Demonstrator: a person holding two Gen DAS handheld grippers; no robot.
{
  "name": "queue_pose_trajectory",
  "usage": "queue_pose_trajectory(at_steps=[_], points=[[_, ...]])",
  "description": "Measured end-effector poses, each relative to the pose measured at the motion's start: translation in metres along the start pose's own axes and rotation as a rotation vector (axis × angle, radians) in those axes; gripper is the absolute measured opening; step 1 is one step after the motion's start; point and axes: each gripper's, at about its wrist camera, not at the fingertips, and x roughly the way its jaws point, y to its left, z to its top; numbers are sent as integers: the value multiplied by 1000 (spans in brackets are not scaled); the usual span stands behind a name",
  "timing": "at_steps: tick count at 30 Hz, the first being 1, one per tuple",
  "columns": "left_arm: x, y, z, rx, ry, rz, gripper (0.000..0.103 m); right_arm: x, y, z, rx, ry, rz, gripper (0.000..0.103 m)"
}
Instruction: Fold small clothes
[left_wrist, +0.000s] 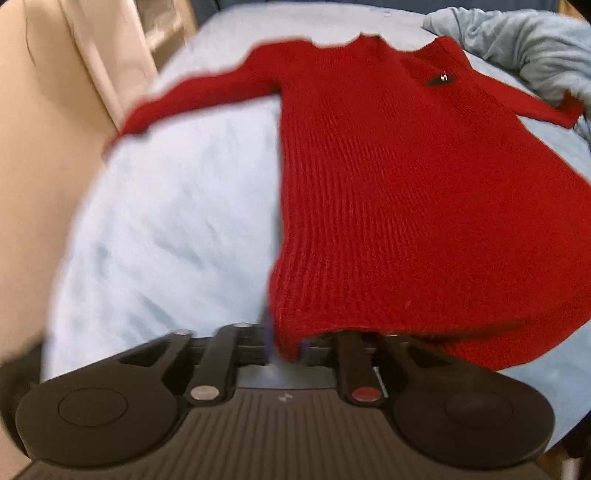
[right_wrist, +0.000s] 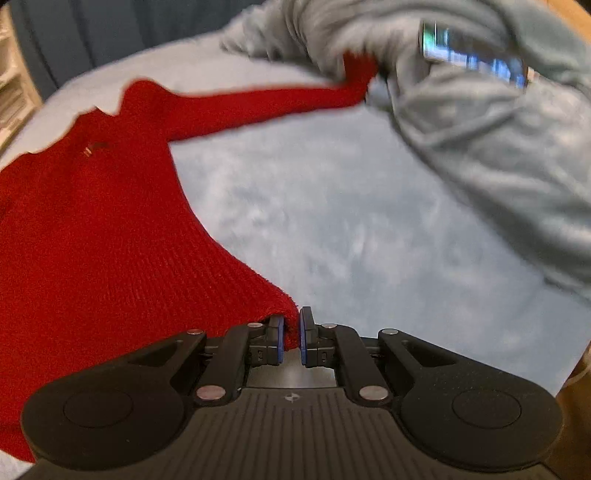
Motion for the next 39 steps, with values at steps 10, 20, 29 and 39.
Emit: queue_pose_trajectory(at_steps=[10, 20, 29, 39], points=[[14, -9, -9, -124, -28, -81, 63, 8, -5, -2, 38, -14, 15, 9], [-46, 16, 15, -5, -121, 68, 2, 2, 1, -17, 124, 14, 99, 0], [-126, 34, 17, -3, -253, 70, 2, -141, -40, -1, 147, -201, 53, 0], [-49, 21, -11, -9, -89, 106, 2, -85, -10, -63, -6, -6, 102, 39]])
